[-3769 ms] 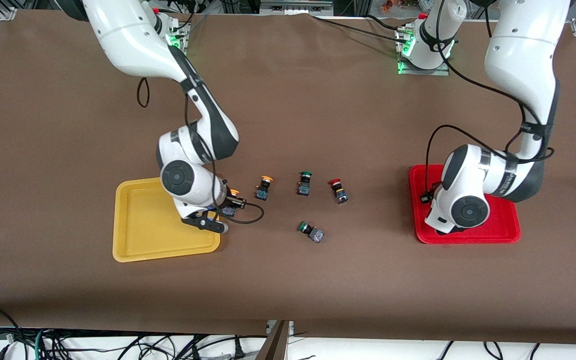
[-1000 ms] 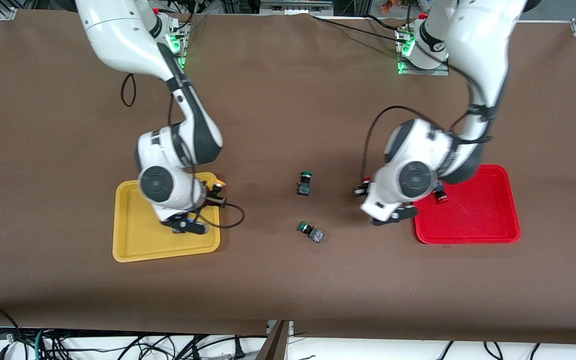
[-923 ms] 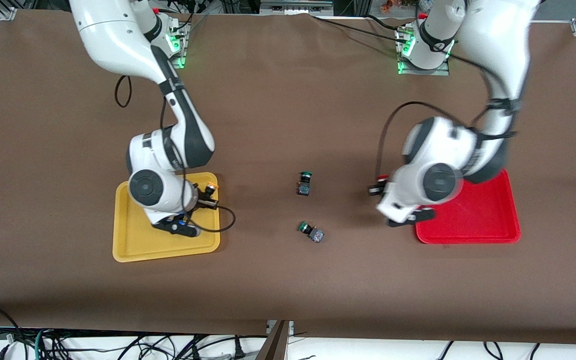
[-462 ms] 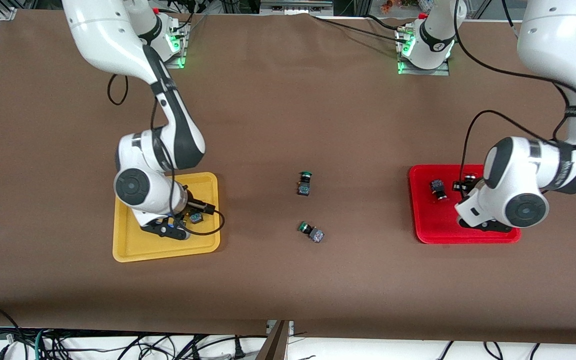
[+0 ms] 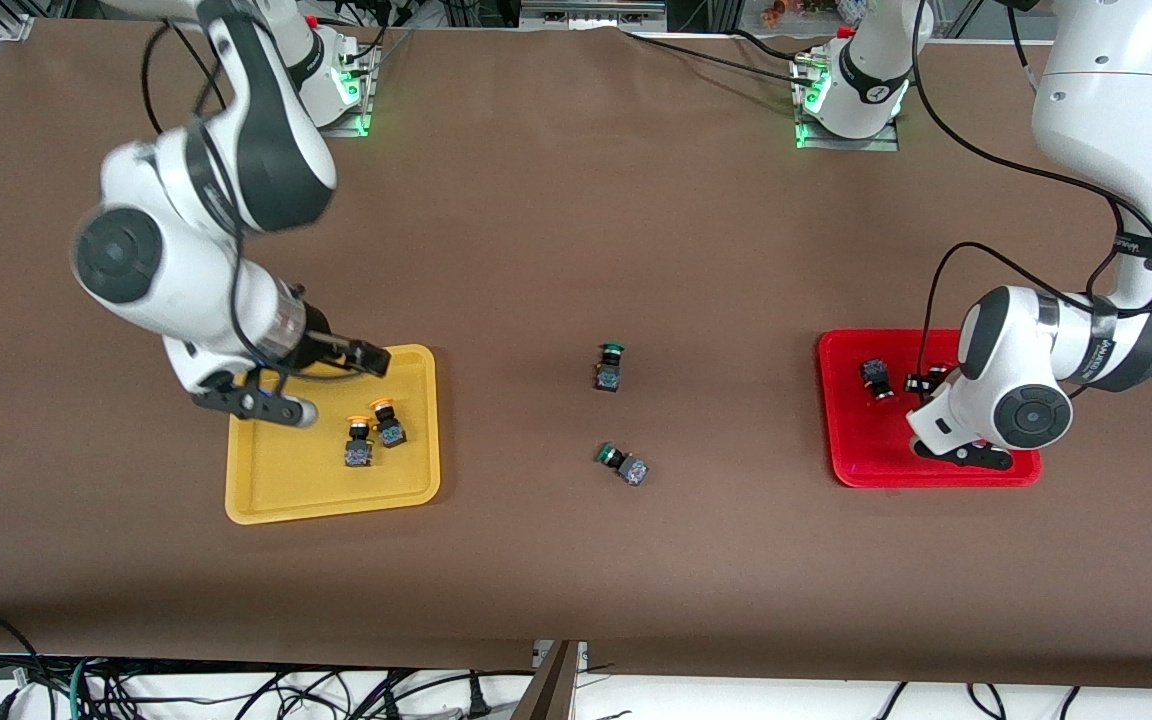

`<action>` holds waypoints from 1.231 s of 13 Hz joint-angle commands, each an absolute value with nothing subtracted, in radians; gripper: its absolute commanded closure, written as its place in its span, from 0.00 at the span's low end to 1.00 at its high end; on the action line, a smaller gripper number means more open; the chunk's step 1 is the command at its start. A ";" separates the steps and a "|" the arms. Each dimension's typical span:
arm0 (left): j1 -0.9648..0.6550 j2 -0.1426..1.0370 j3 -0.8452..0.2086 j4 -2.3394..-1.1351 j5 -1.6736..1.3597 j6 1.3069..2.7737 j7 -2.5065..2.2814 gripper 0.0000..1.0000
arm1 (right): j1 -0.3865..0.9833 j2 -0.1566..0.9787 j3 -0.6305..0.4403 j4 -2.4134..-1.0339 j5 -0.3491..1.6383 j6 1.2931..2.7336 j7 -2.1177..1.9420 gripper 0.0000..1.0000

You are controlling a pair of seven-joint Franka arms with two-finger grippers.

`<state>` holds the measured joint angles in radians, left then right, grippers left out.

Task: Place red and yellow buttons in trays

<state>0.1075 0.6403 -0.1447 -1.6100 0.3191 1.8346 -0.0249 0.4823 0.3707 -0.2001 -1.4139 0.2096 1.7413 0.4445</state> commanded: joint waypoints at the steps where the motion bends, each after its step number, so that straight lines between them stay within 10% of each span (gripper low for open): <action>1: 0.114 0.595 -0.164 -1.618 0.342 1.824 -0.003 0.00 | 0.485 0.223 -0.235 -1.491 0.192 1.654 0.347 0.00; 10: 0.130 0.347 -0.276 -1.238 0.261 1.418 0.131 0.00 | 0.276 0.043 -0.094 -1.638 0.075 1.624 0.199 0.00; 16: -0.014 0.016 0.080 -1.652 -0.002 1.722 0.212 0.00 | 0.296 0.072 -0.092 -1.609 0.041 1.628 0.199 0.00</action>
<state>0.0431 0.1637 0.0300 -1.4301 0.0163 1.6031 0.2098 0.2931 0.0650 -0.0956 -1.6205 0.0588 1.6245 0.1992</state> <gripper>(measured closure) 0.000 0.000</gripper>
